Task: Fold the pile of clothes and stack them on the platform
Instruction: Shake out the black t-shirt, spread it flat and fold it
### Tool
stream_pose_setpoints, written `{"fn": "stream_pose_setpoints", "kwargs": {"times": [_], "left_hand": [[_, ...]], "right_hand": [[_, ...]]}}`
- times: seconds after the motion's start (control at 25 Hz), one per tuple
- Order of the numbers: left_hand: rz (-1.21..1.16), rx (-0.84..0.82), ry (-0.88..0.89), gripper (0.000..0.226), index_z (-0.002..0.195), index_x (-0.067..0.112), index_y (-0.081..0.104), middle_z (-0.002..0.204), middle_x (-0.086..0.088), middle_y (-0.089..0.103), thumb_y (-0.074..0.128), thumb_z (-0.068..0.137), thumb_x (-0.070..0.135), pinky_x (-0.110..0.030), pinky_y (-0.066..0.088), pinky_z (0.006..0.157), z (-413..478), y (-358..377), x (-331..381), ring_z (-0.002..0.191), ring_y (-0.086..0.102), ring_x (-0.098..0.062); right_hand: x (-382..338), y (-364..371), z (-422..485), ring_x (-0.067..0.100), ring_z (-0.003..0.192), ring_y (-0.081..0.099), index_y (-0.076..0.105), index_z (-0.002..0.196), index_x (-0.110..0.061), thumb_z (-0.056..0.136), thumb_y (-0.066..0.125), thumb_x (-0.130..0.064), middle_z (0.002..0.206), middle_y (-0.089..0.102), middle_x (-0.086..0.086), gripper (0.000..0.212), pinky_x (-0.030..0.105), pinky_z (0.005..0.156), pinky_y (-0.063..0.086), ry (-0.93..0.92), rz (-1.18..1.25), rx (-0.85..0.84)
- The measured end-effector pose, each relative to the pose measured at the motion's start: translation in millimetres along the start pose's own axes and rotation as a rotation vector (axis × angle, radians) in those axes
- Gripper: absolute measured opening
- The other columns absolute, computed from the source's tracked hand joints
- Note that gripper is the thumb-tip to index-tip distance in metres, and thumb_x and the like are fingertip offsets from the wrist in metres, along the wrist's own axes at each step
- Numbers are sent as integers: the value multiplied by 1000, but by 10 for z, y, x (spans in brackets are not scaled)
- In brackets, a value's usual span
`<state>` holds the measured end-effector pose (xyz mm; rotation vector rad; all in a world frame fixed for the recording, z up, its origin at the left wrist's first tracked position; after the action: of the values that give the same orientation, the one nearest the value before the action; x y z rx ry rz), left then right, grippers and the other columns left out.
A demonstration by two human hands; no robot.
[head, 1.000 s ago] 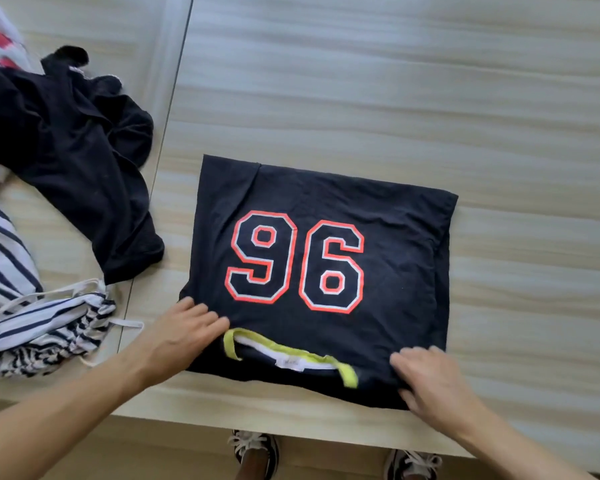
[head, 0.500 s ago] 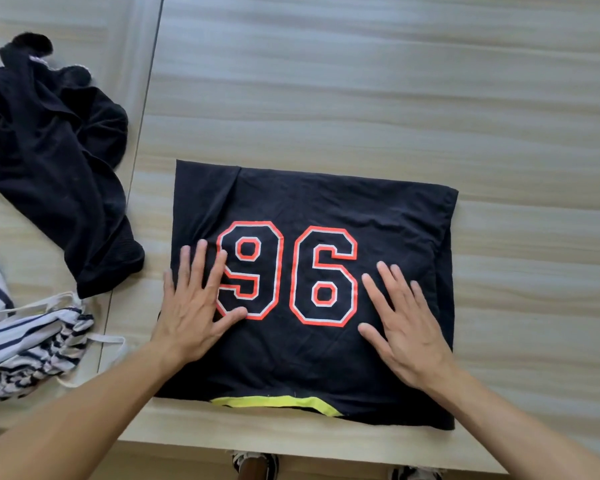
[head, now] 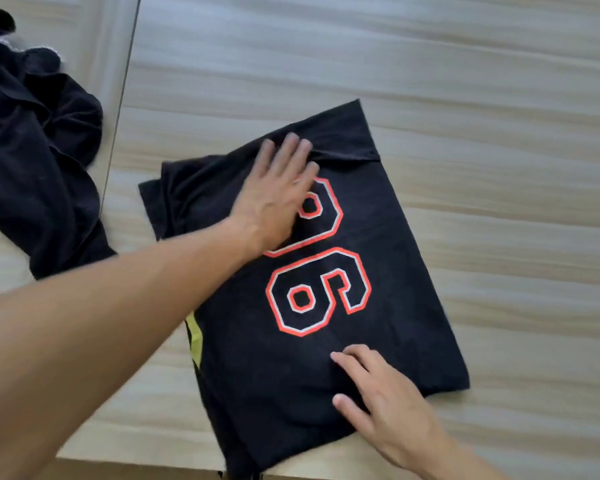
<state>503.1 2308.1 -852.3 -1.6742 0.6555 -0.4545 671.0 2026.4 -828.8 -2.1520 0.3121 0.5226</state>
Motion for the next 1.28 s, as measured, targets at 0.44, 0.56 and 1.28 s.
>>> {"fn": "stream_pose_setpoints", "kwargs": {"times": [0.44, 0.56, 1.28], "left_hand": [[-112, -179, 423, 41, 118, 21, 51, 128, -6, 47, 16, 102, 5, -55, 54, 87, -2806, 721, 1091, 108, 63, -25], [-231, -146, 410, 32, 109, 19, 56, 121, -6, 56, 43, 82, 8, -43, 60, 78, -2684, 629, 1013, 106, 53, -27], [-908, 132, -673, 34, 120, 18, 61, 114, -1, 68, 58, 87, 10, -24, 46, 89, -846, -493, -1262, 105, 62, -19]], "right_hand": [[1234, -602, -60, 29, 149, 34, 44, 148, -23, 58, 79, -49, 161, 34, 10, 100, 44, 112, 26, -421, -613, -335], [1319, -594, 17, 29, 142, 46, 53, 141, -22, 75, 68, -18, 154, 46, 11, 68, 41, 108, 34, -573, -635, -215], [167, -2405, 2069, 29, 98, 66, 61, 124, -20, 80, 65, -19, 110, 70, 7, 44, 39, 90, 53, 62, 303, 463]]}}
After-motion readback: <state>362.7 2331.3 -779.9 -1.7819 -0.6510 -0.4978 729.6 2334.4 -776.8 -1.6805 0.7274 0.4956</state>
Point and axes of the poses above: each hand's wrist, its own z-axis towards the middle knuckle, its own y-axis out of the palm, x = y × z, the point moved 1 cm from there along z, towards the middle knuckle
